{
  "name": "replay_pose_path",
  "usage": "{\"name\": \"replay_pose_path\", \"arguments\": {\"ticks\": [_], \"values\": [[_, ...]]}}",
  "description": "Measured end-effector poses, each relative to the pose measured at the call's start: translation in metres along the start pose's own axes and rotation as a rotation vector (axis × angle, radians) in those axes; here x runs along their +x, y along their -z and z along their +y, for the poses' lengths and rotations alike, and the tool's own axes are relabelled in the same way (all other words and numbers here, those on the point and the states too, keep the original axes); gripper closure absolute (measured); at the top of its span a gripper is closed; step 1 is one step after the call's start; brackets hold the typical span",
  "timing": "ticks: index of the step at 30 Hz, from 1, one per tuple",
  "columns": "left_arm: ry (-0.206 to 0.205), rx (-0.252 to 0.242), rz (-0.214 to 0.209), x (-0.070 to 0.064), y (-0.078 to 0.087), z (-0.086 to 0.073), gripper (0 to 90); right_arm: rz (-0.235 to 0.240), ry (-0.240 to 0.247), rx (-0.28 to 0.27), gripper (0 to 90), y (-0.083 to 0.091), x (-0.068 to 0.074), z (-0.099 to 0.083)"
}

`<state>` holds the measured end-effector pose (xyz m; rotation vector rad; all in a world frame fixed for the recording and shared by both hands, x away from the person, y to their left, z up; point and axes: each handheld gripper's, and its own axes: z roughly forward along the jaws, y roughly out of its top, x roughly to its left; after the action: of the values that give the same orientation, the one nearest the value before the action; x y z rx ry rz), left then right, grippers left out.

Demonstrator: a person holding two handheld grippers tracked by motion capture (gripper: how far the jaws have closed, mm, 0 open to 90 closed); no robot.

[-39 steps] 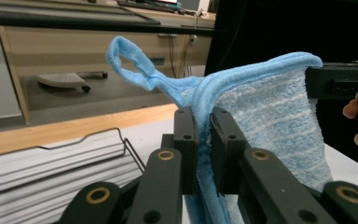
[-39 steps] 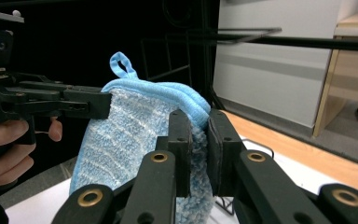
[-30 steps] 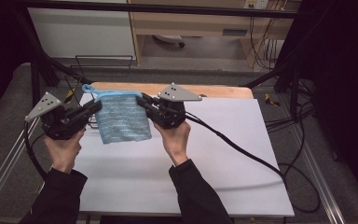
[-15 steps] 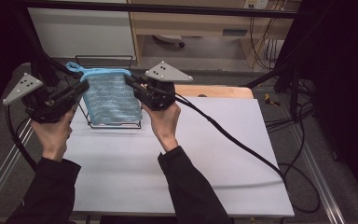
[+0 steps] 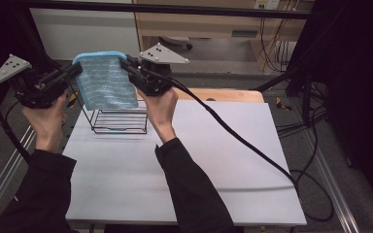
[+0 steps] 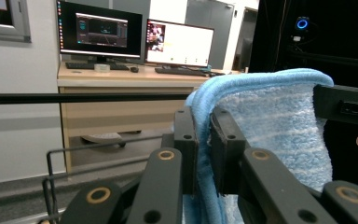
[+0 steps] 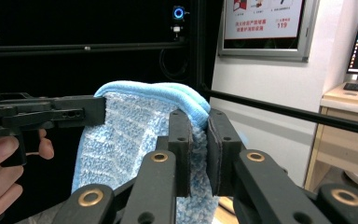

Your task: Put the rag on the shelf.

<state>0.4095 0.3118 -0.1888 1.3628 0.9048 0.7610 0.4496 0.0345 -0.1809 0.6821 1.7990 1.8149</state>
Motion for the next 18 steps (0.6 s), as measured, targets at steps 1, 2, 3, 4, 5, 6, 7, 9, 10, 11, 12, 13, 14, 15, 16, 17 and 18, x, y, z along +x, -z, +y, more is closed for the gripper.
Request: {"name": "replay_pose_path", "arguments": {"ticks": [1, 2, 3, 4, 5, 6, 7, 9, 10, 11, 12, 13, 14, 15, 16, 17, 18], "values": [[-0.003, -0.002, 0.004, 0.001, -0.001, 0.003, 81.8, -0.002, 0.005, -0.002, 81.8, -0.002, 0.0, 0.002], [-0.006, -0.004, 0.007, 0.003, -0.001, 0.005, 81.8, -0.004, 0.007, -0.005, 81.9, -0.005, 0.0, 0.004], [-0.006, -0.008, 0.009, 0.004, -0.002, 0.008, 81.8, -0.006, 0.012, -0.007, 81.9, -0.007, -0.001, 0.007], [-0.005, -0.011, 0.012, 0.005, -0.003, 0.01, 81.8, -0.007, 0.012, -0.009, 81.9, -0.009, -0.001, 0.009], [-0.002, -0.015, 0.015, 0.007, -0.004, 0.013, 81.8, -0.008, 0.015, -0.011, 81.8, -0.011, -0.002, 0.011], [0.001, -0.017, 0.017, 0.008, -0.006, 0.016, 81.8, -0.01, 0.016, -0.014, 81.9, -0.014, -0.002, 0.014], [0.004, -0.018, 0.019, 0.01, -0.007, 0.018, 81.8, -0.012, 0.021, -0.016, 81.8, -0.016, -0.002, 0.017], [0.004, -0.023, 0.021, 0.013, -0.01, 0.024, 81.8, -0.017, 0.031, -0.021, 81.8, -0.02, -0.003, 0.023], [0.008, -0.028, 0.02, 0.014, -0.011, 0.026, 81.8, -0.017, 0.032, -0.023, 81.8, -0.022, -0.003, 0.025], [0.01, -0.031, 0.023, 0.015, -0.013, 0.028, 81.8, -0.018, 0.033, -0.033, 81.8, -0.023, -0.003, 0.027], [0.01, -0.031, 0.026, 0.016, -0.014, 0.03, 81.7, -0.018, 0.038, -0.035, 81.8, -0.025, -0.004, 0.029], [0.012, -0.033, 0.028, 0.017, -0.016, 0.032, 81.8, -0.023, 0.041, -0.036, 81.8, -0.027, -0.004, 0.031], [0.01, -0.033, 0.032, 0.018, -0.017, 0.033, 81.8, -0.027, 0.045, -0.037, 81.8, -0.029, -0.005, 0.031], [0.005, -0.034, 0.035, 0.019, -0.019, 0.035, 81.8, -0.029, 0.046, -0.036, 81.8, -0.031, -0.006, 0.033], [0.004, -0.035, 0.038, 0.021, -0.021, 0.036, 81.8, -0.032, 0.046, -0.036, 81.8, -0.033, -0.007, 0.033], [0.004, -0.036, 0.04, 0.022, -0.023, 0.037, 81.8, -0.033, 0.046, -0.037, 81.8, -0.035, -0.009, 0.034], [0.004, -0.036, 0.042, 0.024, -0.026, 0.038, 81.7, -0.034, 0.045, -0.035, 81.8, -0.038, -0.011, 0.036]]}}
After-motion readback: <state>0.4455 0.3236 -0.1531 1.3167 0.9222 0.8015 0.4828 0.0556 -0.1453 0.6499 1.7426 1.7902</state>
